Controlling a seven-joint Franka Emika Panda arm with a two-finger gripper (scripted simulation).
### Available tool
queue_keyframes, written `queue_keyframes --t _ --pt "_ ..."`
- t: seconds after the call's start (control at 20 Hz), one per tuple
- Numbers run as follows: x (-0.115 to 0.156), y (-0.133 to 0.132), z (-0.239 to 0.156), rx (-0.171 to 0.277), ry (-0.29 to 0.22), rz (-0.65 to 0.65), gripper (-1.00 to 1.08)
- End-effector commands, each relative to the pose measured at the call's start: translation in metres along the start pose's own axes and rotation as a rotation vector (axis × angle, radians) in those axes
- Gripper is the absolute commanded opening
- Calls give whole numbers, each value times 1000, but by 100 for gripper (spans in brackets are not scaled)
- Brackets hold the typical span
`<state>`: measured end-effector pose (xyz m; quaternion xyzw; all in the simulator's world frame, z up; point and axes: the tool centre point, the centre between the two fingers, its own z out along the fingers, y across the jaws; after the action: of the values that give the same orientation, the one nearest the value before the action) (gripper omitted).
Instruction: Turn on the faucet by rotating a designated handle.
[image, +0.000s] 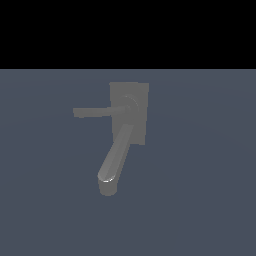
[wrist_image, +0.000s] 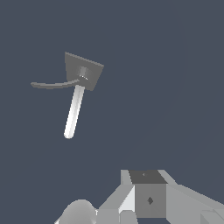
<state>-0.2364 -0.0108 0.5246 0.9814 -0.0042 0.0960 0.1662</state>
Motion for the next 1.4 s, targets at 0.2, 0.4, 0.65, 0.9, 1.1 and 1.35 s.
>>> queue_keyframes --t 0.2,0.4,0.65,0.9,1.1,1.35 --pt "16 10 -43 -274 161 23 -100" --pt "25 8 -73 -448 260 25 -100" --pt "36 -4 -111 -665 378 8 -100" --pt "48 -29 -145 -879 488 -33 -100" --pt "58 -58 -166 -1046 566 -86 -100" --pt "73 -103 -181 -1248 651 -181 -100"
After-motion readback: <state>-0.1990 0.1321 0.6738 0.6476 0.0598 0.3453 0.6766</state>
